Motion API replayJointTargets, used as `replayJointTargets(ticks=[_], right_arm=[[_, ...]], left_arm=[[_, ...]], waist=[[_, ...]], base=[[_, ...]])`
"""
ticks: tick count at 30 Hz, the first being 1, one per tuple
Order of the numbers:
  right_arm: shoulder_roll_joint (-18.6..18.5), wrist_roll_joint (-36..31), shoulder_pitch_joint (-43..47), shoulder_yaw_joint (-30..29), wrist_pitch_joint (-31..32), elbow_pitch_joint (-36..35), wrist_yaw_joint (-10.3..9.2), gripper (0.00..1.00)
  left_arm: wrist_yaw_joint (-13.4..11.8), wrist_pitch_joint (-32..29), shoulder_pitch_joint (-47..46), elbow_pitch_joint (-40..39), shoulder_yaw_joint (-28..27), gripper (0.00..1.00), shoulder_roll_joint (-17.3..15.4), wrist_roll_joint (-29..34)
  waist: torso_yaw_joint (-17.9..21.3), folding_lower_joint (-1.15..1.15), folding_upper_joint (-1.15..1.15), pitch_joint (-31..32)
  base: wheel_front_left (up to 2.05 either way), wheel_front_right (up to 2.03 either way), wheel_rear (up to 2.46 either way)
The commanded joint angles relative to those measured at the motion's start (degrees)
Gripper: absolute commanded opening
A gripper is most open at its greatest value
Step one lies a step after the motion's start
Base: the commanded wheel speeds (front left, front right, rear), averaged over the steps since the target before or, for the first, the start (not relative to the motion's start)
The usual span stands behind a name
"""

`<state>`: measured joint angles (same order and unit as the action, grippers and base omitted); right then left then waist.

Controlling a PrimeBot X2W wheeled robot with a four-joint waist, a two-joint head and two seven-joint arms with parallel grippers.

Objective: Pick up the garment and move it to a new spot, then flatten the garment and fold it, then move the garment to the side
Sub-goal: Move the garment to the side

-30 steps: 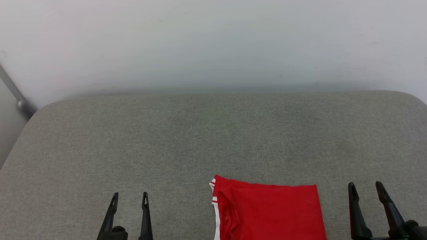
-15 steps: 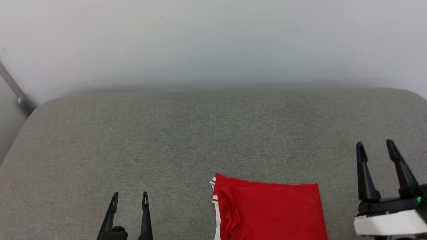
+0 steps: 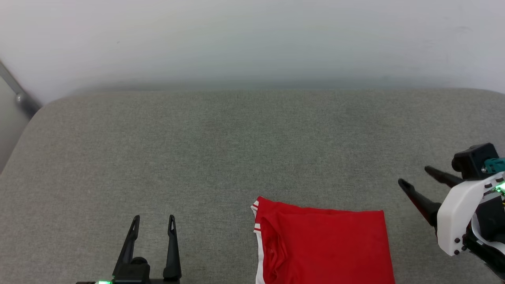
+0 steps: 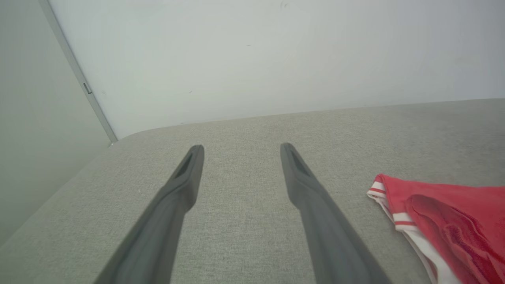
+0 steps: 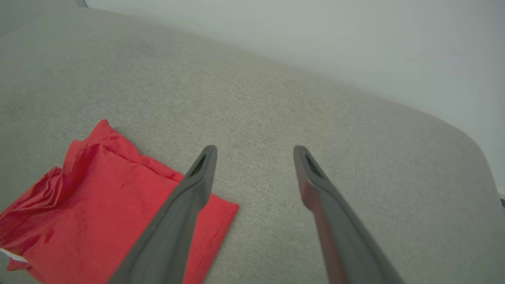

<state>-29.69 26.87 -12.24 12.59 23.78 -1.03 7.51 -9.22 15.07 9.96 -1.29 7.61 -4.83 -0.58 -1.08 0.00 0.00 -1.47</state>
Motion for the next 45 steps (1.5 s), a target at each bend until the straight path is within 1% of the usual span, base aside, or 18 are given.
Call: replayJointTargets(ticks=[1, 3, 6, 7, 11, 15, 20, 26, 30, 31, 32, 33, 40, 45], right_arm=[[-3.0, 5.8, -1.2, 2.2, 6.9, 0.1, -0.05, 1.00], [-5.4, 10.6, -1.2, 3.8, 12.3, -0.2, -0.05, 1.00], [-7.7, 16.2, -0.2, 5.6, 18.6, 0.6, -0.05, 1.00], [-7.7, 16.2, -0.2, 5.6, 18.6, 0.6, -0.05, 1.00], [-8.8, 22.2, 1.4, 7.1, 23.9, 1.1, -0.05, 1.00], [-7.9, 26.5, 2.5, 7.3, 26.3, 2.3, -0.05, 1.00], [-5.1, 31.1, 2.4, 7.1, 27.5, 4.3, -0.05, 1.00], [-1.9, 34.4, 1.8, 10.1, 27.9, 5.7, -0.05, 1.00], [-1.9, 35.1, 1.5, 12.8, 27.7, 6.3, -0.07, 1.00], [-2.1, 35.0, 1.3, 13.4, 27.3, 6.2, -0.07, 0.70], [-2.2, 35.0, 1.3, 13.8, 26.7, 6.2, -0.07, 0.23], [-2.4, 35.2, 1.1, 14.2, 26.3, 6.1, -0.07, 0.00], [-5.8, 35.5, -2.5, 14.9, 22.0, 4.4, -0.06, 0.00], [-8.6, 35.3, -5.1, 15.6, 20.1, 2.6, -0.05, 0.00]], left_arm=[[0.2, 0.1, -1.3, -0.3, -0.1, 1.00, -0.2, 0.2], [0.2, 0.1, -2.1, -0.4, -0.1, 1.00, -0.1, 0.3], [0.2, 0.1, -3.2, -0.7, 0.0, 1.00, 0.0, 0.3], [0.2, 0.1, -3.2, -0.7, 0.0, 1.00, 0.0, 0.3], [0.4, 0.1, -4.8, -1.0, 0.2, 1.00, 0.1, 0.3], [0.5, 0.1, -6.5, -1.3, 0.3, 1.00, 0.2, 0.3], [0.6, 0.1, -8.7, -1.4, 0.4, 1.00, 0.3, 0.3], [0.9, 0.1, -11.0, -1.3, 0.8, 1.00, 0.3, 0.5], [0.7, 0.1, -11.8, -1.1, 1.1, 1.00, 0.4, 0.6], [0.7, 0.1, -11.9, -1.1, 1.2, 1.00, 0.4, 0.5], [0.7, 0.1, -11.8, -1.0, 1.2, 1.00, 0.4, 0.5], [0.6, 0.1, -11.9, -0.9, 1.3, 1.00, 0.4, 0.5], [0.1, 0.1, -10.6, -0.3, 1.3, 1.00, 0.5, 0.1], [-0.1, 0.1, -9.2, -0.2, 0.7, 1.00, 0.4, -0.1]], waist=[[-0.4, 0.00, 0.00, -1.5], [-0.6, 0.00, 0.00, -2.6], [-0.9, 0.00, 0.00, -4.3], [-0.9, 0.00, 0.00, -4.3], [-1.7, 0.00, 0.00, -6.8], [-2.4, 0.00, 0.00, -9.4], [-3.2, 0.00, 0.00, -13.0], [-4.1, 0.00, 0.00, -15.9], [-4.5, 0.00, 0.00, -16.5], [-4.6, 0.00, 0.00, -16.6], [-4.7, 0.00, 0.00, -16.6], [-4.7, 0.00, 0.00, -16.5], [-4.2, 0.00, 0.00, -14.3], [-2.0, 0.00, 0.00, -11.7]], base=[[0.00, 0.00, 0.00], [0.00, 0.00, 0.00], [0.00, 0.00, 0.00], [0.00, 0.00, 0.00], [0.00, 0.00, 0.00], [0.00, 0.00, 0.00], [0.00, 0.00, 0.00], [0.00, 0.00, 0.00], [0.00, 0.00, 0.00], [0.00, 0.00, 0.00], [0.00, 0.00, 0.00], [0.00, 0.00, 0.00], [0.00, 0.00, 0.00], [0.00, 0.00, 0.00]])
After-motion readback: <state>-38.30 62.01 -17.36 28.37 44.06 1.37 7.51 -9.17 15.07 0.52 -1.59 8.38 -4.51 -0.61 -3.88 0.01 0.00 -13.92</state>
